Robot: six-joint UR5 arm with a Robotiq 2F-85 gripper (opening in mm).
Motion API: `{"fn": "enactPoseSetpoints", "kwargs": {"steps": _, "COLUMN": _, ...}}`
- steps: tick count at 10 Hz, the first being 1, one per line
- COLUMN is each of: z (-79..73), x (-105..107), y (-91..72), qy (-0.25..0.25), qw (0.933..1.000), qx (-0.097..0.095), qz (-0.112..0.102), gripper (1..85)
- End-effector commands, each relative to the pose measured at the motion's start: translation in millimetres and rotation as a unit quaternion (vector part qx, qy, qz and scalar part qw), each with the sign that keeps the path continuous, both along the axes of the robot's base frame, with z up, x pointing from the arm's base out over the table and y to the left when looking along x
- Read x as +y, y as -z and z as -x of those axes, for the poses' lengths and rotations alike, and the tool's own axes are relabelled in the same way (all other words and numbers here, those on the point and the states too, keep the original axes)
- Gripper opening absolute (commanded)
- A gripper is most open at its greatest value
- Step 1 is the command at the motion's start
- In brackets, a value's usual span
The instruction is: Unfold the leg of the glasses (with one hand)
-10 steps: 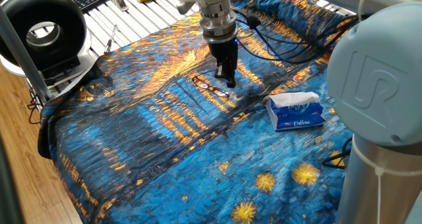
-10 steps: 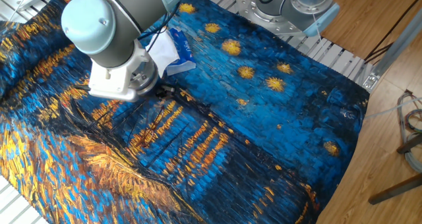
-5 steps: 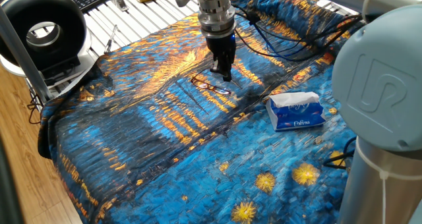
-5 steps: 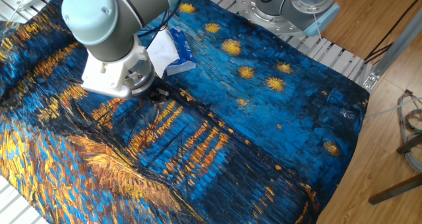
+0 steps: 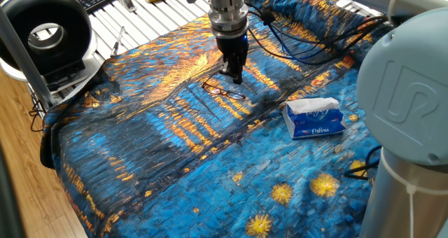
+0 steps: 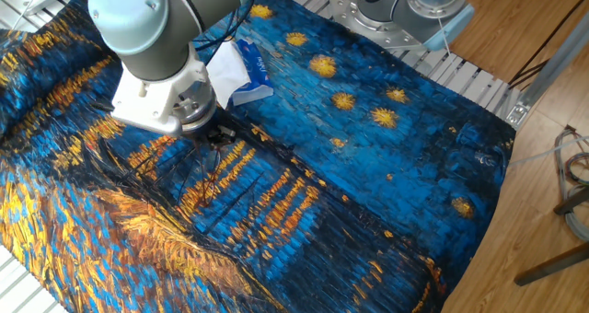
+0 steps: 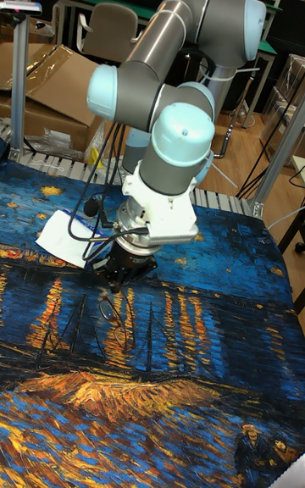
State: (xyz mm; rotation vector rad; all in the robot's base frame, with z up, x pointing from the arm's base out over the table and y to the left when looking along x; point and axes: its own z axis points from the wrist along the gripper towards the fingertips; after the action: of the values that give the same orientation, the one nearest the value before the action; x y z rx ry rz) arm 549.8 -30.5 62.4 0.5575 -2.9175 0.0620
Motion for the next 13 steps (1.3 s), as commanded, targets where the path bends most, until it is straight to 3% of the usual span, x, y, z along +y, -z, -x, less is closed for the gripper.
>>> {"fn": "enactPoseSetpoints", "kwargs": {"steps": 1, "z": -2.3, "x": 3.6, "y": -6.5, "qy": 0.01, "qw": 0.9999, "qx": -0.007, "qz": -0.008, "gripper": 1.0}}
{"fn": "enactPoseSetpoints", "kwargs": {"steps": 3, "z": -4.7, "x": 5.2, "y": -10.2, "qy": 0.012, "qw": 0.9998, "qx": -0.013, "qz": -0.01, "gripper": 1.0}}
{"fn": "enactPoseSetpoints", "kwargs": {"steps": 7, "z": -24.7, "x": 4.2, "y": -11.7, "qy": -0.01, "qw": 0.9986, "qx": -0.051, "qz": -0.007, "gripper": 1.0}}
{"fn": "enactPoseSetpoints", "kwargs": {"steps": 8, "z": -18.9, "x": 4.0, "y": -13.7, "qy": -0.009, "qw": 0.9991, "qx": -0.041, "qz": -0.005, "gripper": 1.0}}
{"fn": "enactPoseSetpoints", "kwargs": {"steps": 9, "z": -5.5, "x": 0.3, "y": -18.0, "qy": -0.01, "qw": 0.9998, "qx": -0.018, "qz": 0.002, "gripper": 1.0}}
{"fn": "enactPoseSetpoints", "kwargs": {"steps": 11, "z": 2.8, "x": -12.7, "y": -26.2, "qy": -0.025, "qw": 0.9996, "qx": -0.005, "qz": 0.015, "gripper": 1.0}}
{"fn": "enactPoseSetpoints", "kwargs": {"steps": 13, "z": 10.2, "x": -26.3, "y": -26.8, "qy": -0.054, "qw": 0.9985, "qx": 0.002, "qz": 0.003, "gripper": 1.0}}
